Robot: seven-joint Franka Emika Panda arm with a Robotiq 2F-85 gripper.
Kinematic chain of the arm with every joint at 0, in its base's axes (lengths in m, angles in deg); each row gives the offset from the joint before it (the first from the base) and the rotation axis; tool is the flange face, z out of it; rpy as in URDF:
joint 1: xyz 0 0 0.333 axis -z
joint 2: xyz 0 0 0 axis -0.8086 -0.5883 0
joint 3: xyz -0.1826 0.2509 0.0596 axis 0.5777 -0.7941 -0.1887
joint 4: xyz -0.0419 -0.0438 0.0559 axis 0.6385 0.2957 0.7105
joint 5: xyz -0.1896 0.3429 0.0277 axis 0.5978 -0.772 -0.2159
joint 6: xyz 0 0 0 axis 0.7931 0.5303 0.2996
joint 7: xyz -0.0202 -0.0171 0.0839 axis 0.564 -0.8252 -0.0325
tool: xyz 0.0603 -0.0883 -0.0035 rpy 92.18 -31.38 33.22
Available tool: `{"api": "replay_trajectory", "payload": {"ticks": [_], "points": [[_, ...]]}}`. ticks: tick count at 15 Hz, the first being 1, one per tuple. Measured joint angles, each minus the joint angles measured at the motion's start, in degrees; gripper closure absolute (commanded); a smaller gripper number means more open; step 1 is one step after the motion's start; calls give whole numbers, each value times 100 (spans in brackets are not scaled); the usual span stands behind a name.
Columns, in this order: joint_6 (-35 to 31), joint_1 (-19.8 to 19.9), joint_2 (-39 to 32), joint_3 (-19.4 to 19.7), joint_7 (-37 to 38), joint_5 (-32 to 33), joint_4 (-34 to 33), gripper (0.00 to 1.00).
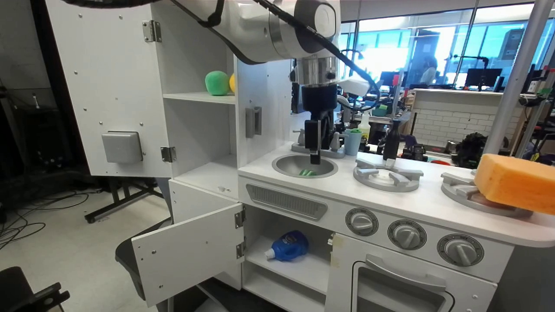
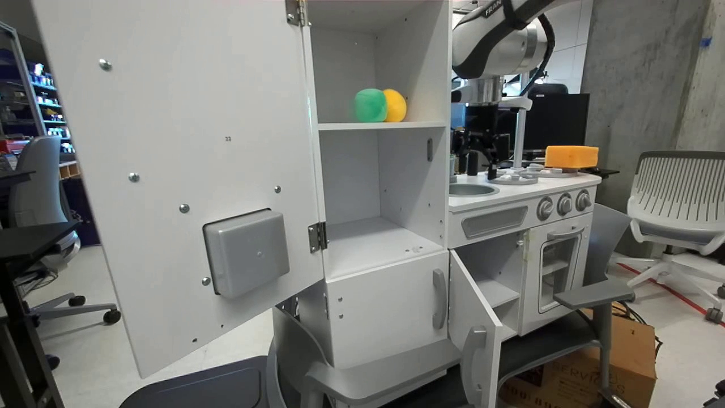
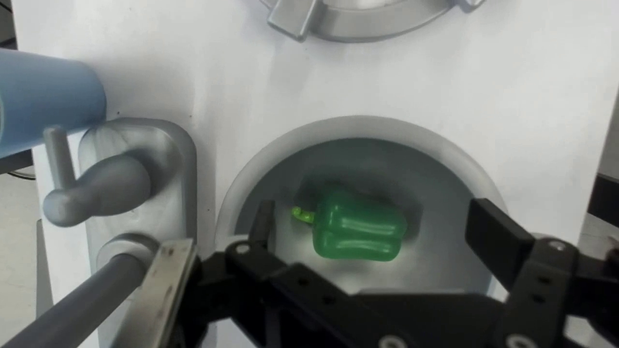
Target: Put the green objects into the cupboard then close the cupboard.
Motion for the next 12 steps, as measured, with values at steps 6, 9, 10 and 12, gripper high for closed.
{"api": "replay_trajectory", "payload": {"ticks": [6,9,10,12], "points": [[-9,48,-359,-86,-276,-5,-158,0],[-7,61,-436,-122,-356,-12,-222,0],[0,65,-447,-146,-361,-28,-232,0],[123,64,-455,-220,-327,-99,-261,0]]}}
